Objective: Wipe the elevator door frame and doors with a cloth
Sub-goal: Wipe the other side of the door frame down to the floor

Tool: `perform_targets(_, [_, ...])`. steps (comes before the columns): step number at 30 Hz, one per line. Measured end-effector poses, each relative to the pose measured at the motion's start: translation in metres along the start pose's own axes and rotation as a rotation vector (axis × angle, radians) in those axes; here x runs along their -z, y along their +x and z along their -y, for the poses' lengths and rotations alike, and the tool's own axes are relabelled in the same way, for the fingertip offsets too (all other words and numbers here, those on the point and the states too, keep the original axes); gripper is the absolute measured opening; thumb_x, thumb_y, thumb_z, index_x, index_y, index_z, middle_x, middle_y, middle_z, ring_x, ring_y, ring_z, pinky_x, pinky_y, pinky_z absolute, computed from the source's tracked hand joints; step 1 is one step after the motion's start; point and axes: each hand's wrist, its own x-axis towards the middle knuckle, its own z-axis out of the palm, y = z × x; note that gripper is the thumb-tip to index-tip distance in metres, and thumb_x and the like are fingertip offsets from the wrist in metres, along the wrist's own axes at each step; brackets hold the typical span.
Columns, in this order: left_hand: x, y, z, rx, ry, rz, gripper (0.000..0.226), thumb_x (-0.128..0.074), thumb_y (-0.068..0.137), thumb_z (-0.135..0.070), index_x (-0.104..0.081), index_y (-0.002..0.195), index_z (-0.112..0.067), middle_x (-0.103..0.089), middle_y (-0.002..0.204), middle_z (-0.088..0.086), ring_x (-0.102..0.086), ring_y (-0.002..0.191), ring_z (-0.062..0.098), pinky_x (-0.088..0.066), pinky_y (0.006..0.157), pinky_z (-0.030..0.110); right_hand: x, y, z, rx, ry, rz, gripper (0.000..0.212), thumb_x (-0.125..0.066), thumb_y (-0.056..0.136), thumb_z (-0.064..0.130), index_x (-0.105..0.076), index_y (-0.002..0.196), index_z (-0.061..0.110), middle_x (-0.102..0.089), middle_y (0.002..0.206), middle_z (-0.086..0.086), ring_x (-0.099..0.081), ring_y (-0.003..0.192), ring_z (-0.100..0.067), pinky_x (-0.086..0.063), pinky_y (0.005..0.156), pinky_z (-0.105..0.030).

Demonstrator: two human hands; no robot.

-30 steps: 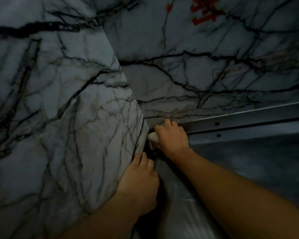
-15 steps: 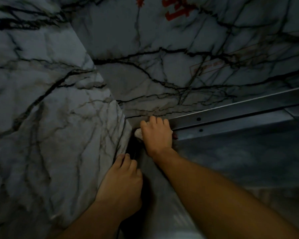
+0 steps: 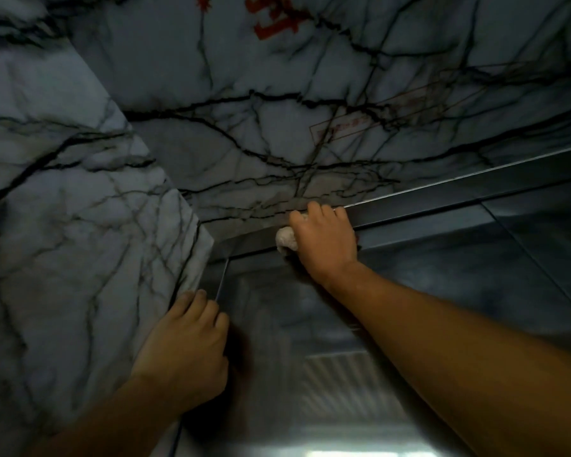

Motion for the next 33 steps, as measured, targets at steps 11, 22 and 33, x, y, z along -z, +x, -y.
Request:
perform_targets(11, [0.021,0.014,-0.008,0.156,-0.159,0.015,0.051,-0.04,0.07,-0.053,-0.062,0.093,-0.014,-0.065,0.087,0.012,-0.061,0.094,0.035,-0.048,0.089,0.047,0.027,-0.009,-0.078,-0.054,-0.026,0.011,0.026,-0.06,0.085,0.025,-0.056,0.111,0.022,-0.058,0.112,-0.009,-0.054,0.103,-0.028,-0.037,0.086,-0.04])
perform_targets(22, [0.09,0.082,-0.097,0.296,-0.495,-0.128,0.039,-0.037,0.089,-0.048,-0.046,0.114,-0.019,-0.054,0.118,0.008,-0.05,0.109,0.025,-0.043,0.084,0.038,0.049,-0.023,-0.142,-0.076,-0.076,-0.007,0.032,-0.068,0.079,0.03,-0.056,0.108,0.022,-0.058,0.109,-0.009,-0.055,0.1,-0.029,-0.038,0.084,-0.04])
perform_targets(33, [0.16,0.118,-0.208,0.201,-0.771,-0.308,0.031,-0.04,0.088,-0.045,-0.046,0.105,-0.019,-0.052,0.113,0.006,-0.049,0.101,0.022,-0.043,0.082,0.038,0.094,-0.044,-0.257,-0.098,-0.142,0.049,0.037,-0.068,0.079,0.042,-0.054,0.107,0.022,-0.058,0.109,-0.009,-0.055,0.101,-0.029,-0.039,0.084,-0.041])
